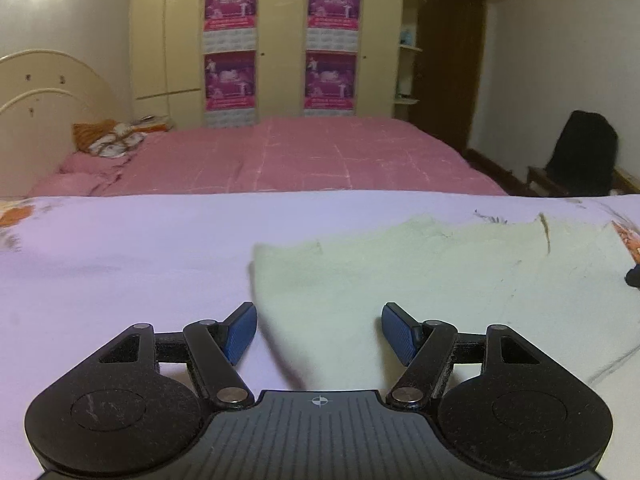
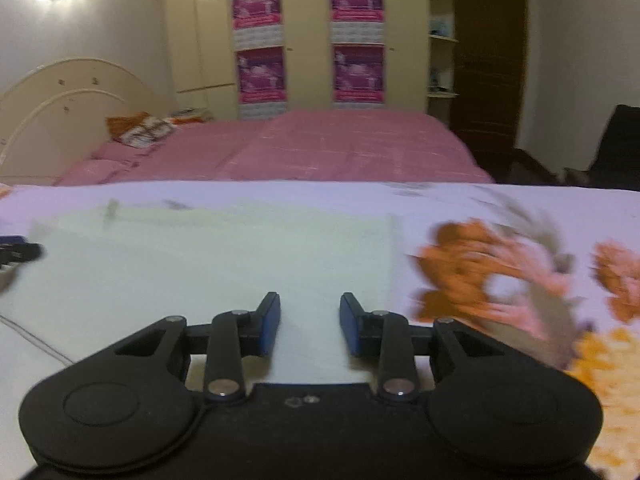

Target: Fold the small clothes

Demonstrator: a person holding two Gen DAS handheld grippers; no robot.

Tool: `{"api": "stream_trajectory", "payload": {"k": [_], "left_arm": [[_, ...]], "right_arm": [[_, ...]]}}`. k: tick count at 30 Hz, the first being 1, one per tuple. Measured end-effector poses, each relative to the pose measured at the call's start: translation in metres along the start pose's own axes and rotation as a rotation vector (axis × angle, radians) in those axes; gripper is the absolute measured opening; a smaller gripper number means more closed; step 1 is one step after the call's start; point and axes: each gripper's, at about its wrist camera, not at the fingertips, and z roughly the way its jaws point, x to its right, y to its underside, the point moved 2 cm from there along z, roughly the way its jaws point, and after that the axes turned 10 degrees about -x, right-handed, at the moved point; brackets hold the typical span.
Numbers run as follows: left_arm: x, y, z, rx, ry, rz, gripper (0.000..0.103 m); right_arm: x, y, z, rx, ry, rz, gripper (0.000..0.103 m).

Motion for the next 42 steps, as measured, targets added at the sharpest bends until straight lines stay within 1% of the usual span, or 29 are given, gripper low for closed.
{"api": "stream_trajectory", "payload": {"k": [2, 3, 5, 7, 9, 10, 11, 13, 15, 16, 18, 21, 24, 27, 32, 37, 40, 42], "left_arm": [[0.012, 0.004, -0.017, 0.046, 0.034, 0.029, 0.069], [0.023, 0.006, -0.021, 0.048, 0.044, 0.059, 0.069], [0.042, 0.012, -0.022, 0.035, 0.059, 0.086, 0.069], [0.051, 0.023, -0.018, -0.008, 0.074, 0.056, 0.069], [0.052, 0.035, -0.025, 0.001, 0.063, 0.050, 0.069], [0.052, 0.038, -0.031, -0.004, 0.067, 0.047, 0.069], [0.048, 0.042, -0.036, -0.008, 0.073, 0.043, 0.069], [0.038, 0.048, -0.045, -0.007, 0.066, 0.048, 0.069], [0.030, 0.051, -0.060, 0.005, 0.053, 0.022, 0.069], [0.027, 0.054, -0.068, 0.014, 0.056, 0.000, 0.069], [0.016, 0.066, -0.084, 0.010, 0.035, -0.053, 0.069], [-0.004, 0.093, -0.105, -0.008, 0.030, -0.116, 0.069], [-0.004, 0.127, -0.126, -0.045, 0.039, -0.141, 0.069], [0.000, 0.158, -0.144, -0.080, 0.053, -0.150, 0.069], [0.006, 0.185, -0.174, -0.097, 0.067, -0.144, 0.069], [0.008, 0.209, -0.203, -0.138, 0.124, -0.151, 0.069], [0.008, 0.228, -0.223, -0.164, 0.166, -0.168, 0.069], [0.006, 0.242, -0.233, -0.181, 0.191, -0.174, 0.068]], "right_arm": [[0.004, 0.000, -0.008, -0.006, 0.007, 0.012, 0.033], [0.002, 0.000, -0.014, 0.010, 0.012, 0.015, 0.036], [-0.009, 0.002, -0.025, 0.040, -0.025, 0.015, 0.036], [-0.029, 0.005, -0.025, 0.028, -0.058, -0.014, 0.034], [-0.047, 0.015, -0.019, -0.016, -0.059, -0.069, 0.034], [-0.052, 0.022, -0.016, -0.042, -0.035, -0.097, 0.034], [-0.054, 0.029, -0.018, -0.032, -0.014, -0.121, 0.034], [-0.049, 0.037, -0.027, -0.019, -0.004, -0.137, 0.034], [-0.040, 0.038, -0.039, -0.013, -0.002, -0.110, 0.034], [-0.034, 0.038, -0.048, 0.006, -0.012, -0.076, 0.035], [-0.020, 0.043, -0.068, 0.039, -0.037, -0.019, 0.035], [0.004, 0.058, -0.088, 0.019, -0.008, 0.060, 0.036], [0.023, 0.084, -0.108, -0.025, -0.013, 0.147, 0.037], [0.024, 0.109, -0.125, -0.053, -0.012, 0.162, 0.037], [0.011, 0.144, -0.156, -0.082, -0.026, 0.177, 0.037], [0.001, 0.169, -0.188, -0.101, -0.049, 0.183, 0.037], [0.000, 0.185, -0.209, -0.118, -0.080, 0.189, 0.041], [0.001, 0.198, -0.222, -0.136, -0.095, 0.204, 0.042]]}}
